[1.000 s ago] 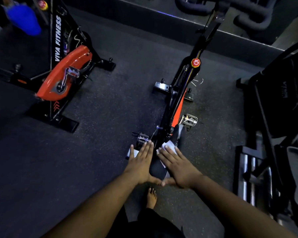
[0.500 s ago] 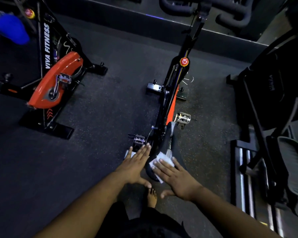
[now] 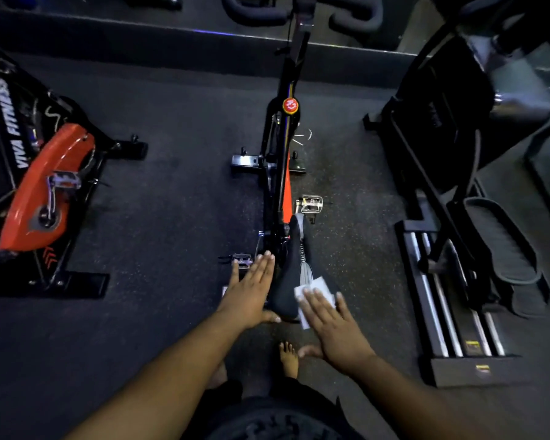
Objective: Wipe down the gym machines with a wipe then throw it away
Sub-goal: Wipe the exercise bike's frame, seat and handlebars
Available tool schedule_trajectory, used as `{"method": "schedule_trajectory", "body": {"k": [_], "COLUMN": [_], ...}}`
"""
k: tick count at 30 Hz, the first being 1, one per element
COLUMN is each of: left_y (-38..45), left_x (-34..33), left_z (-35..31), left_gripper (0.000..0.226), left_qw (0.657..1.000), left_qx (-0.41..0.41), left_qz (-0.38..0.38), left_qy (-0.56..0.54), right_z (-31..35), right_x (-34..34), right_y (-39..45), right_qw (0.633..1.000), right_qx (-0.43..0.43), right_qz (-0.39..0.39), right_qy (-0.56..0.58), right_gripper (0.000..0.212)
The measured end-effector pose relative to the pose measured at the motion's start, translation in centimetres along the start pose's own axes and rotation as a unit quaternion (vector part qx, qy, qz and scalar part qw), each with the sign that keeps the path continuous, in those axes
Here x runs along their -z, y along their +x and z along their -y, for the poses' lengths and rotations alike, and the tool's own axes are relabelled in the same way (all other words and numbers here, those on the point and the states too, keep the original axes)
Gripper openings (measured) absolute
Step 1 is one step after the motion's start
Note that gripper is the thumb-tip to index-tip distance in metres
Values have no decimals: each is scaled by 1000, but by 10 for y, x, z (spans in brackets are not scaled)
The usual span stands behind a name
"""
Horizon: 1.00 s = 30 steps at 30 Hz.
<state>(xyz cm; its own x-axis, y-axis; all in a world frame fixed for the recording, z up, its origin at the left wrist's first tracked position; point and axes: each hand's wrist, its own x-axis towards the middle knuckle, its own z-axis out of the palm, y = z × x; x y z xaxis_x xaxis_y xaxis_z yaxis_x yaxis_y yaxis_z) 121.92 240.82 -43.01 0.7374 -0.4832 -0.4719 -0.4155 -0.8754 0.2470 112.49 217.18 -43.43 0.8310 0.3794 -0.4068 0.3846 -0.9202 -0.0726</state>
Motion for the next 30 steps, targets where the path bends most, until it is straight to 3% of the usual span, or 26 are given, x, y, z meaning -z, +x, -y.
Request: {"method": "schedule_trajectory", "body": {"k": [3, 5, 9, 12, 17, 30], "left_y": [2, 4, 12, 26, 48, 105], "left_x": [3, 7, 15, 22, 32, 80], "left_z": [2, 4, 7, 7, 12, 26], "left_gripper": [134, 131, 131, 137, 154, 141], "left_qw": [999, 998, 994, 990, 983, 980], "left_qx": [-30, -52, -82, -109, -145, -155], "left_qz": [5, 6, 17, 32, 59, 41], "left_qy": [18, 36, 70, 89, 97, 121], "right_z": [-1, 17, 50, 36, 6, -5], "right_x": [4, 5, -3, -4, 19, 44], "right_y": [3, 10, 8, 4, 54, 105], "right_qw": [983, 969, 976, 978, 953, 947], "right_qx": [-162, -208, -183, -182, -221, -204], "right_qz": [0, -3, -4, -15, -31, -62], "right_qy": [90, 136, 121, 99, 207, 240], "right_gripper": [117, 124, 121, 114, 131, 123]}}
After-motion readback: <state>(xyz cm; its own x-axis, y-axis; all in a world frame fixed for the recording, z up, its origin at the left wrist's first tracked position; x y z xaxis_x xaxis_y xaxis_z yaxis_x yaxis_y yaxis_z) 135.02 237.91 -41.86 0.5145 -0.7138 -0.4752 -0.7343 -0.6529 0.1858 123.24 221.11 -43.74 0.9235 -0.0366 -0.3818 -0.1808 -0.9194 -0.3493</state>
